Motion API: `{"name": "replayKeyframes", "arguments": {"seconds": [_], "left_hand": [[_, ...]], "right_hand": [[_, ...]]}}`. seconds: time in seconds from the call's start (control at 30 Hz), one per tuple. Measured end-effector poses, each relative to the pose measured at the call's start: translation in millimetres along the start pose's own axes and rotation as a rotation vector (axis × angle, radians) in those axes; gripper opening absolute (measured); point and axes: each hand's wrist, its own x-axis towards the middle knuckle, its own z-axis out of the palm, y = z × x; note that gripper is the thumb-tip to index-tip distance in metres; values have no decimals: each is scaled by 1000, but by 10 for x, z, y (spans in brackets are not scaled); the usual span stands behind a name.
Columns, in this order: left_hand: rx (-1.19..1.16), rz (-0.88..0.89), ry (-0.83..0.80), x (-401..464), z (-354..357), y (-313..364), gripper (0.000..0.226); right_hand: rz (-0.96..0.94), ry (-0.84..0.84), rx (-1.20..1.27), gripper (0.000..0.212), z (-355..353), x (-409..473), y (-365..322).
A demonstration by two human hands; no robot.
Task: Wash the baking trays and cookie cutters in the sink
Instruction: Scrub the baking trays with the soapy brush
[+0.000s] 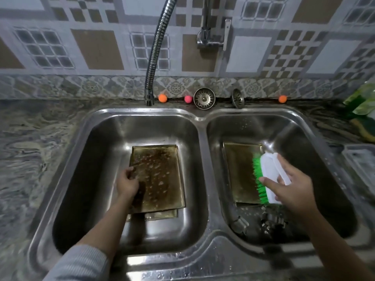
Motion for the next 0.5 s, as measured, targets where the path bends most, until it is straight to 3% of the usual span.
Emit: {"name": "replayKeyframes", "arguments": {"seconds": [0.17,0.3,0.4,0.5], "left_hand": [[105,57,-78,-106,172,288,39],[-48,469,-9,-662,687,1024,31],[-76,773,-92,-1125,1193,1402,30],[33,662,-274,-1392,1685,1507,34]], "right_hand": [[-86,7,40,77,-36,55,-18],[-132,-51,34,78,-204,113,-78],[-160,-100,10,78,-390,149,-103],[-170,-90,-10,77,-629,213,-113]]}}
